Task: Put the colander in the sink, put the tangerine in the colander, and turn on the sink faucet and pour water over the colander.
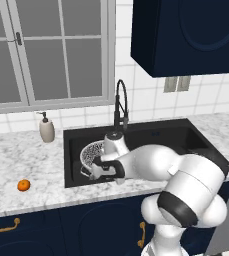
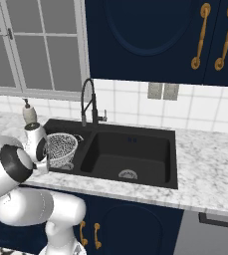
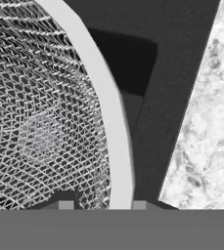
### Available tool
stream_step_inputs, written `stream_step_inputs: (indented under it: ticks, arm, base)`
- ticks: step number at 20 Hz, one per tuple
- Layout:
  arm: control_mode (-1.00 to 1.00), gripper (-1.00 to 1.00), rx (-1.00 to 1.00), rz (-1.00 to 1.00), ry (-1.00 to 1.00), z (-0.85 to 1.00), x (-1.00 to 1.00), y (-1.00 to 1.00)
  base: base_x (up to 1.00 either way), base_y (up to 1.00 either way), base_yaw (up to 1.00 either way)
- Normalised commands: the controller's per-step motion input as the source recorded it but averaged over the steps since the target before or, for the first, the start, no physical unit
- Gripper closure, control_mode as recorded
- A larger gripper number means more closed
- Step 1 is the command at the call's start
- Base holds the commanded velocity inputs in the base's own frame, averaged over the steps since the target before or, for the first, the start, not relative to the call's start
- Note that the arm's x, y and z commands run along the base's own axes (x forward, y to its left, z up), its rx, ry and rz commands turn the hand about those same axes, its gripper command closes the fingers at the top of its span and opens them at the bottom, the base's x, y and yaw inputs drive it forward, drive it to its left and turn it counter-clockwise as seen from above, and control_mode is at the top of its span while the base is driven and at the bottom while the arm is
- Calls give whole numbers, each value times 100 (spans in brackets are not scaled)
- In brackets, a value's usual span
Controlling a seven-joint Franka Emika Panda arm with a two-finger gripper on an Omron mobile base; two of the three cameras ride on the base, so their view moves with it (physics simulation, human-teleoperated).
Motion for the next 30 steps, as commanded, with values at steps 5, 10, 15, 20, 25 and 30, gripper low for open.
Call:
stream_step_inputs:
  ticks: [5,10,15,20,25,30]
  arm:
    - [-100,100,-1,0,6,-62,0,0]
    - [-100,100,0,0,1,-42,18,-2]
    - [-100,100,0,0,0,-39,36,-4]
    - [-100,100,-1,0,8,-86,9,-16]
    - [-100,100,-5,0,10,-85,-15,0]
    - [-100,100,-12,0,8,-79,-24,7]
  base:
    - [0,0,0]
    - [0,0,0]
    - [0,0,0]
    - [0,0,0]
    - [0,0,0]
    - [0,0,0]
